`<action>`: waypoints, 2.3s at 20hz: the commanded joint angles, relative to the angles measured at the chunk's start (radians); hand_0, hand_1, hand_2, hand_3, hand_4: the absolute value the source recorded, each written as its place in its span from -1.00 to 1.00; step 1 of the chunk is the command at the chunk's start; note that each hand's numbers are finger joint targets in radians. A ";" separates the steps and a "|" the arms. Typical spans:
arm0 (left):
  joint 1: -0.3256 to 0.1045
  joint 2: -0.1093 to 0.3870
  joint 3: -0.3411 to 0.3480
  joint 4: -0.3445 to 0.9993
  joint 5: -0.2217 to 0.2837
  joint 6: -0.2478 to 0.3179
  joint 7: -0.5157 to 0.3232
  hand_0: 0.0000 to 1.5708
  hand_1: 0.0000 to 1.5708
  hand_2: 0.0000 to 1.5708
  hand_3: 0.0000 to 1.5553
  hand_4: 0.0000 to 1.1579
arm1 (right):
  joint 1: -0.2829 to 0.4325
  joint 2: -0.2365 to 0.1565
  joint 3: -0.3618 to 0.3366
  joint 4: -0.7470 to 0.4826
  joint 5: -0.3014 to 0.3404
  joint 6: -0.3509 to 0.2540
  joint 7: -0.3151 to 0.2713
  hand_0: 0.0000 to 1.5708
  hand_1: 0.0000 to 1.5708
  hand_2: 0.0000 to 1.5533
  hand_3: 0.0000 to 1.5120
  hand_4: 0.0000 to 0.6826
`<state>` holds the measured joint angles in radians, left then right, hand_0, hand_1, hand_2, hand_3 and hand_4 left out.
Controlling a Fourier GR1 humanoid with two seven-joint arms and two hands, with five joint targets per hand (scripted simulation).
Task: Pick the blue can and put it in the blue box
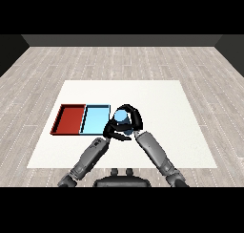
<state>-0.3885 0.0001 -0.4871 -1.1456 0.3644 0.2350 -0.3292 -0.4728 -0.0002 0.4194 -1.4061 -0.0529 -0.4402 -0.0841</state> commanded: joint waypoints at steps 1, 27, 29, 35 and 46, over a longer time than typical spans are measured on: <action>-0.002 0.000 -0.041 0.009 0.061 0.016 -0.050 -1.00 -1.00 -1.00 -1.00 -1.00 | 0.001 0.000 0.045 -0.007 -0.042 -0.048 -0.019 0.84 0.84 0.87 0.84 0.76; -0.120 0.000 -0.110 0.185 0.310 0.143 -0.275 1.00 1.00 1.00 0.98 0.82 | 0.047 0.000 0.042 0.005 -0.281 0.040 -0.148 0.48 0.48 0.60 0.45 0.16; -0.139 0.000 -0.129 0.217 0.332 0.164 -0.321 1.00 1.00 1.00 0.97 0.94 | 0.054 -0.019 0.088 0.023 -0.193 0.039 -0.105 -1.00 -1.00 -1.00 -1.00 -1.00; -0.150 0.000 -0.136 0.238 0.367 0.140 -0.327 1.00 1.00 1.00 0.97 0.94 | 0.051 0.000 0.063 -0.023 -0.146 0.047 -0.058 -1.00 -1.00 -1.00 -1.00 -1.00; -0.172 0.002 -0.049 0.321 0.289 0.164 -0.323 1.00 1.00 1.00 0.98 0.99 | 0.181 -0.049 -0.062 -0.156 -0.168 0.140 -0.120 -1.00 -1.00 -1.00 -1.00 -1.00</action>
<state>-0.5481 0.0025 -0.5910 -0.8569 0.6865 0.4128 -0.6581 -0.3515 -0.0231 0.3981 -1.5224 -0.2055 -0.3544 -0.1543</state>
